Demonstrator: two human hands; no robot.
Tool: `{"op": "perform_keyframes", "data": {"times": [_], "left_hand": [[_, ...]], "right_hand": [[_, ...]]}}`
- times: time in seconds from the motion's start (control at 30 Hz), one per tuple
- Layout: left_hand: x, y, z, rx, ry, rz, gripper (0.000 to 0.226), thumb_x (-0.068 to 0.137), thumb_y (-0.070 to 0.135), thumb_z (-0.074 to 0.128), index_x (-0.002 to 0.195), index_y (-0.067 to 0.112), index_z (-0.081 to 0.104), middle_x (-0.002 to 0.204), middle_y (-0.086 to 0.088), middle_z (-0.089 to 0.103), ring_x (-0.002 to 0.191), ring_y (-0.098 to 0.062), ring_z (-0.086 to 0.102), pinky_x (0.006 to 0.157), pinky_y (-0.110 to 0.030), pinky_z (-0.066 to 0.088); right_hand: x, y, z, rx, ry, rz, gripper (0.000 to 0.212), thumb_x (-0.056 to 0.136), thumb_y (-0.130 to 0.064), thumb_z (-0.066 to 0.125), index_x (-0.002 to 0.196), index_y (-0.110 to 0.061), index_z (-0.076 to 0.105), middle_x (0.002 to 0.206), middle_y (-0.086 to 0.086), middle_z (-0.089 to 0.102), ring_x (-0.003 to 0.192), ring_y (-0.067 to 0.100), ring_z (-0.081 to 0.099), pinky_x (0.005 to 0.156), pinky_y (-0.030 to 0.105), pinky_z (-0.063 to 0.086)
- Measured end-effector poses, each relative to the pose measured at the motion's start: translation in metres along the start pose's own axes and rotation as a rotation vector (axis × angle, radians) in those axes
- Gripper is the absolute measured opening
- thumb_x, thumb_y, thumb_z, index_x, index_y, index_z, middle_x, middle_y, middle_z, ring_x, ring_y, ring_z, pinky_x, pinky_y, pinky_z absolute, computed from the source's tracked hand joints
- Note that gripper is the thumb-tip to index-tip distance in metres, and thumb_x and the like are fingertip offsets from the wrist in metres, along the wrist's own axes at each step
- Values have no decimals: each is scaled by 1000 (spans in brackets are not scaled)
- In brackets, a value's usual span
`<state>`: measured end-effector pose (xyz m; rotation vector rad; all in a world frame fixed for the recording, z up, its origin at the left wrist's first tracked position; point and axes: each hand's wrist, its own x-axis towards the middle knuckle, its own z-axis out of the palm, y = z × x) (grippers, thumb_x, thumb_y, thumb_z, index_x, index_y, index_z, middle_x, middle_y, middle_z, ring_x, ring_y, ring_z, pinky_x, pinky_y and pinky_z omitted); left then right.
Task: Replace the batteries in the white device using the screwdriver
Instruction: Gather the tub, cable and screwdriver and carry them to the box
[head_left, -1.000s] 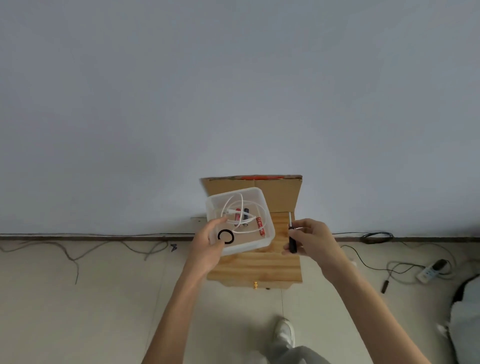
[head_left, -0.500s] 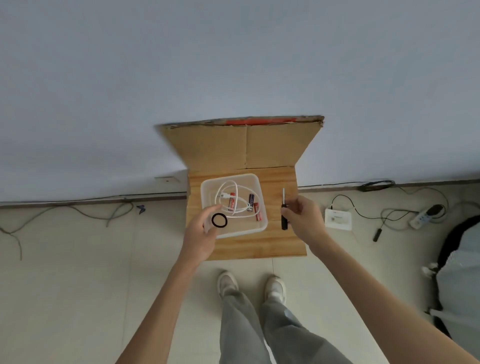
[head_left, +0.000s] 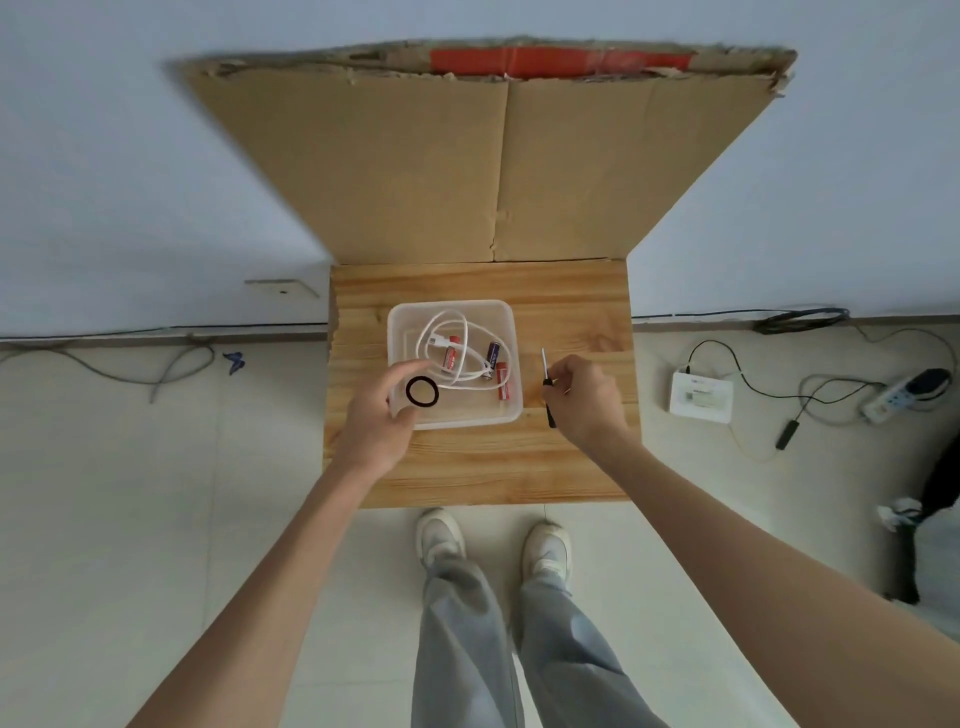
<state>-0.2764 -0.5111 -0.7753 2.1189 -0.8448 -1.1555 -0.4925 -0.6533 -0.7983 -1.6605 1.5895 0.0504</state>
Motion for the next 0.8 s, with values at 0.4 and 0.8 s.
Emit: {"op": "perform_keyframes", "data": {"times": [0.4, 0.8], "left_hand": [[12, -46, 13, 90, -10, 75, 67, 96, -8, 60, 143, 40, 58, 150, 21, 54, 142, 1, 41, 121, -34, 35], [-24, -19, -8, 189, -84, -48, 54, 104, 38, 63, 154, 45, 44, 147, 1, 59, 129, -23, 61, 109, -49, 52]], "right_hand": [[11, 27, 17, -155, 55, -85, 7, 89, -6, 62, 96, -8, 61, 83, 7, 67, 75, 30, 65, 66, 45, 60], [-29, 12, -22, -185, -12, 7, 14, 97, -12, 59, 109, -6, 59, 97, 12, 67, 85, 32, 65, 72, 46, 63]]}}
